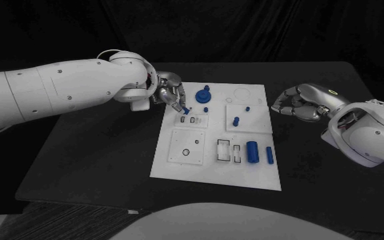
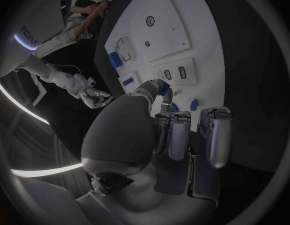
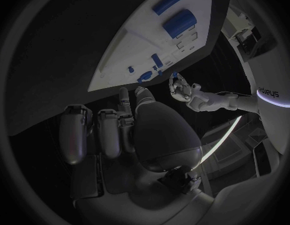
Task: Assemble the parts on the task board
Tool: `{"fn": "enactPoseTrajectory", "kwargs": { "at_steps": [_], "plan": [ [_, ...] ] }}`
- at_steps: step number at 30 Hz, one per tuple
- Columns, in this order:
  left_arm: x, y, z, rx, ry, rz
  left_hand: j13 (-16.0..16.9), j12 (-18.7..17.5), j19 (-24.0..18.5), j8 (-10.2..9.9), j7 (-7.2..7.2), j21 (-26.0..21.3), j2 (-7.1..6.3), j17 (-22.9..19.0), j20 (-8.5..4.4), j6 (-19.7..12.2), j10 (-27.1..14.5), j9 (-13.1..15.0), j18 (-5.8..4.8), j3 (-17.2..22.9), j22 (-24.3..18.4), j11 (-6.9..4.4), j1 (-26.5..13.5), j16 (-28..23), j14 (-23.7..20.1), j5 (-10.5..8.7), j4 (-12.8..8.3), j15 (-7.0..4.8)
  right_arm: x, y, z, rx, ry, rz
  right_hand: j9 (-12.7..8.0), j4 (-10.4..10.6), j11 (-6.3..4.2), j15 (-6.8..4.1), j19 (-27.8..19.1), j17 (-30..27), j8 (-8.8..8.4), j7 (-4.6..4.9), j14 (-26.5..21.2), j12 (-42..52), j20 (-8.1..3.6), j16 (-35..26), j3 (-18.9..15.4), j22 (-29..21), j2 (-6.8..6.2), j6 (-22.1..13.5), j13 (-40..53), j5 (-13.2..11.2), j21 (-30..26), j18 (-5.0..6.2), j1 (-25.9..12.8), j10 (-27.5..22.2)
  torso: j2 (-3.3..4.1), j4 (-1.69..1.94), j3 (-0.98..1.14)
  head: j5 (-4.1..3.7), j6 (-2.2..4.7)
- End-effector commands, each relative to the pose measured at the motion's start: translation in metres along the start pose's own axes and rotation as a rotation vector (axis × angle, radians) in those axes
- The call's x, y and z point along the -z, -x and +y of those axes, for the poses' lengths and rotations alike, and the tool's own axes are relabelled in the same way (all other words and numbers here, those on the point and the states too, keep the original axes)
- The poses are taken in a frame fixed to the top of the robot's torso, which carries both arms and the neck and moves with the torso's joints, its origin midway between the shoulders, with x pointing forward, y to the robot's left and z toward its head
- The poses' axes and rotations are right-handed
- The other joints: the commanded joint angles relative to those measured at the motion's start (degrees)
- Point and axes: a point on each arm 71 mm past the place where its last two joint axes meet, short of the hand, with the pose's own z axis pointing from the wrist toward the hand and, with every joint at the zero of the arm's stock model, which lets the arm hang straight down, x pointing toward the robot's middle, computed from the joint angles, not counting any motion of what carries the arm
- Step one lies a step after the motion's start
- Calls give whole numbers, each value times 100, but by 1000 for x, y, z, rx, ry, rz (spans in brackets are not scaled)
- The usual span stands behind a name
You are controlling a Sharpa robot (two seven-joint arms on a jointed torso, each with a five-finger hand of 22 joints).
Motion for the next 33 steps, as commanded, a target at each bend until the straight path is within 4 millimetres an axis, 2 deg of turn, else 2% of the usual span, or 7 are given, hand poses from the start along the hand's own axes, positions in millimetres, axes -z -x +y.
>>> {"fn": "enactPoseTrajectory", "kwargs": {
  "at_steps": [1, 4, 7, 11, 18, 33],
  "plan": [
    [-2, -6, -1, 87, 37, 131, 1509, 20, 253, -59, -148, -1, 4, 1508, -30, 218, 596, -8, -53, 54, 1291, -10, -120, 37, 615, 81, 11, -35, 0, -2, -1, 4, -21, 17, -7, -15, -48, -44, 169, 500, -17, 11, 391, -38, 6, -21, 11, 1198, 30, 45, 394, 21, -35, 95, 86, 652, -1, -1, -2, -9, -1],
    [-5, -5, -3, 106, 56, 139, 1509, 20, 242, -68, -149, -22, -2, 1508, -31, 223, 596, -11, -48, 57, 1284, -10, -146, 37, 615, 81, 15, -34, -1, -2, -1, 5, -21, 19, -7, -25, -50, -45, 167, 492, -15, 9, 390, -38, 5, -25, 20, 1197, 33, 50, 394, 22, -40, 96, 102, 652, 5, 11, -8, -4, -1],
    [-8, -5, -7, 118, 80, 129, 1509, 20, 233, -86, -161, -45, -13, 1508, -34, 251, 596, -14, -41, 76, 1276, -19, -211, 37, 615, 109, 15, -40, -2, -2, -1, 5, -20, 22, -6, -30, -50, -45, 163, 487, -13, 8, 388, -38, 5, -28, 25, 1194, 34, 53, 394, 22, -48, 98, 110, 652, 8, 0, -10, 14, -1],
    [-12, -6, -15, 126, 112, 109, 1509, 20, 209, -107, -167, -101, -26, 1508, -44, 275, 596, -14, -27, 141, 1257, -29, -224, 37, 615, 165, -49, -52, -3, -3, 0, 6, -18, 25, -5, -36, -51, -46, 164, 486, -10, 7, 388, -38, 4, -29, 30, 1195, 36, 59, 394, 22, -47, 98, 119, 652, 6, 7, -23, 5, -1],
    [-15, -9, -24, 128, 156, 93, 1509, 20, 194, -113, -177, -145, -18, 1508, -54, 310, 596, -6, -16, 196, 1240, -41, -265, 37, 615, 169, -89, -65, -4, -3, 1, 6, -18, 26, -4, -40, -52, -46, 160, 481, -8, 6, 387, -38, 4, -31, 34, 1192, 37, 63, 394, 22, -56, 100, 126, 652, 2, 30, -18, -49, -1],
    [-19, -8, -25, 150, 249, 45, 1509, 20, 210, -134, -185, -141, -21, 1508, -76, 348, 596, 9, -19, 300, 1241, -55, -348, 37, 615, 198, -174, -84, -4, -3, 1, 7, -17, 24, -4, -49, -52, -47, 158, 477, -6, 6, 386, -38, 3, -34, 40, 1190, 37, 66, 394, 25, -61, 101, 138, 652, 0, 26, -10, -45, -1]
  ]
}}
